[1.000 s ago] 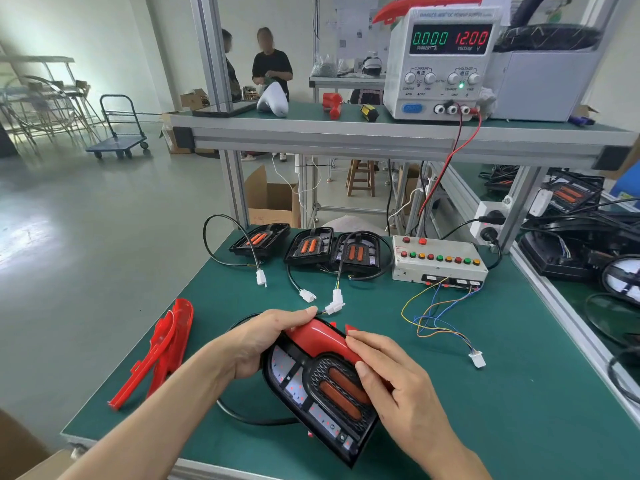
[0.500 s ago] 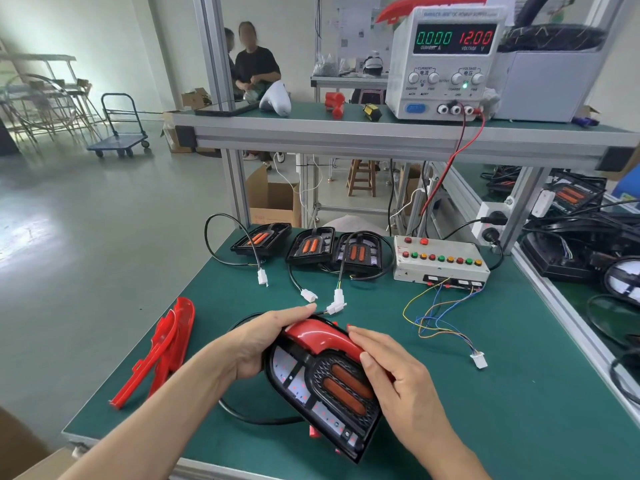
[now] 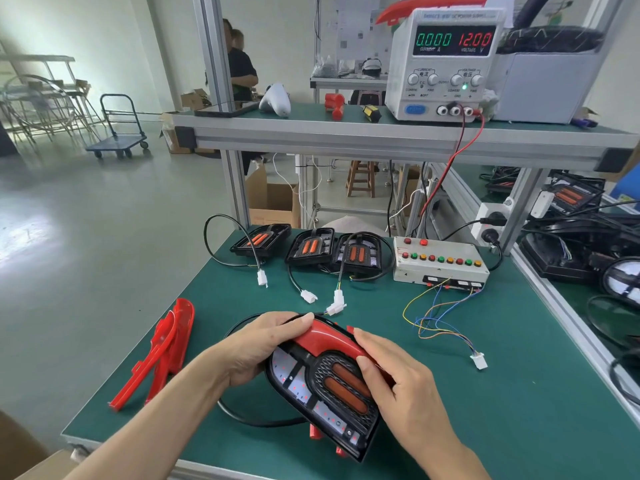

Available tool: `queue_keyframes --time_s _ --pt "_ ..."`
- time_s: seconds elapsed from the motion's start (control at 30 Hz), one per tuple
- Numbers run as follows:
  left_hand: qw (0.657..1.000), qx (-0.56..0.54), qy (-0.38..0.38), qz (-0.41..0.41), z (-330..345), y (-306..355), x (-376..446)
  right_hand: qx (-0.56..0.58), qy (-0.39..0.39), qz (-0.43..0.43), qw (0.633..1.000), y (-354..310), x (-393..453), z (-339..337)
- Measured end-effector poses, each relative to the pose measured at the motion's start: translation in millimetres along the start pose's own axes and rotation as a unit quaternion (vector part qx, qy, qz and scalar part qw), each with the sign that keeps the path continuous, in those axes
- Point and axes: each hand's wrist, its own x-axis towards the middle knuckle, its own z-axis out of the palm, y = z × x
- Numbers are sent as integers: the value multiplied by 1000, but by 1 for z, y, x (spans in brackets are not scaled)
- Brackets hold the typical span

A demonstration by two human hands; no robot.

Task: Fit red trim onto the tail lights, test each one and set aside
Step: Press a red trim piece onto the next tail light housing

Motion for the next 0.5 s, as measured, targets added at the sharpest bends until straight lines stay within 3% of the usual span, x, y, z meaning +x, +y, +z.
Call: queue_keyframes --time_s 0.2,0.37,0.5 --pt "999 18 -3 40 0 -3 -3 31 -33 21 999 -1 6 -6" --pt "998 30 4 61 -1 -4 -6 150 -96 191 965 -6 16 -15" --pt "997 28 24 72 1 -3 -6 208 -126 275 930 -6 26 -21"
